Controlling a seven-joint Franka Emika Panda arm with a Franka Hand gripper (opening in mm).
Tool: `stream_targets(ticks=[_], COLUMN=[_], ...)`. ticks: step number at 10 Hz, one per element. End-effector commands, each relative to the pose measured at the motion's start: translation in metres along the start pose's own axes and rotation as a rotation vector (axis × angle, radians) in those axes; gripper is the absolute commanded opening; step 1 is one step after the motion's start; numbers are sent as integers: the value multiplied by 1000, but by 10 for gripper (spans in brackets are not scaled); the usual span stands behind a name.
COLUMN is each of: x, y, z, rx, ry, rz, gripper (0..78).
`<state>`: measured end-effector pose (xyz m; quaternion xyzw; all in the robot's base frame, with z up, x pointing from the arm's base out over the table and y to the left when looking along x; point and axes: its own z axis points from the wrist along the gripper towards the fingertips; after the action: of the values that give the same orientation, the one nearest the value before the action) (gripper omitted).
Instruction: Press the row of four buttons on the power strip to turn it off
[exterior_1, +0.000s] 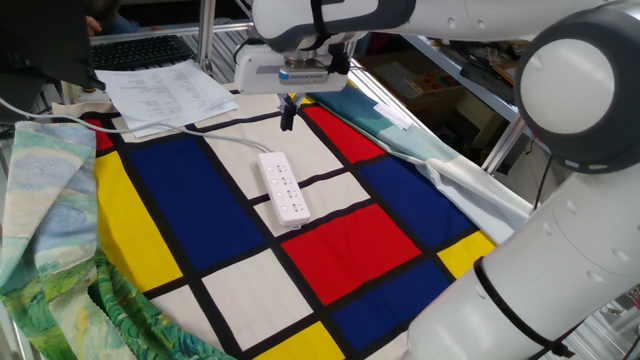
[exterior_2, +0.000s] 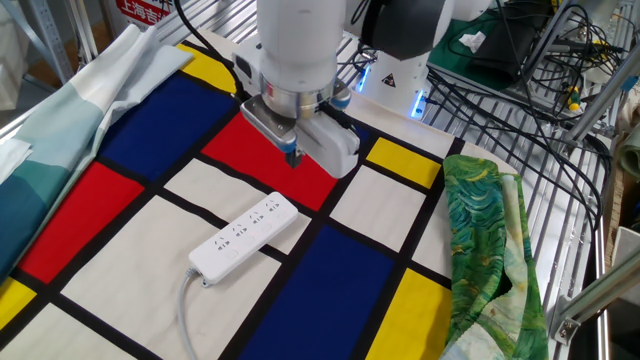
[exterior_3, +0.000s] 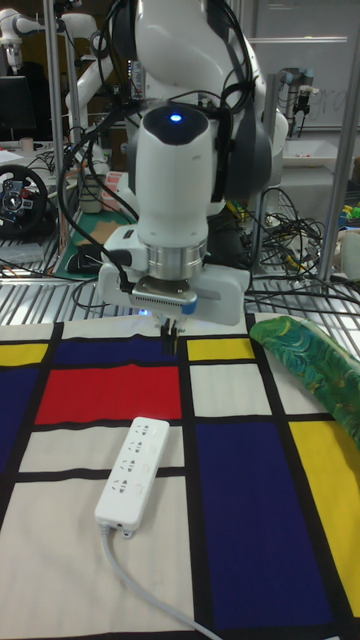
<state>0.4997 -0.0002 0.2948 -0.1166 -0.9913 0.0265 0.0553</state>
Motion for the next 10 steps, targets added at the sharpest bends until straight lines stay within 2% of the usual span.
stream_targets(ticks=[1,2,4,6,10], x=[-5,-5,-11,-17,-28], y=[0,0,-2,-1,0], z=[9,9,26,36,41], rx=[3,3,15,15,15], ry=[-10,-10,-26,-32,-39], rz=[-2,-2,-18,-16,-32], gripper=[0,0,0,0,0])
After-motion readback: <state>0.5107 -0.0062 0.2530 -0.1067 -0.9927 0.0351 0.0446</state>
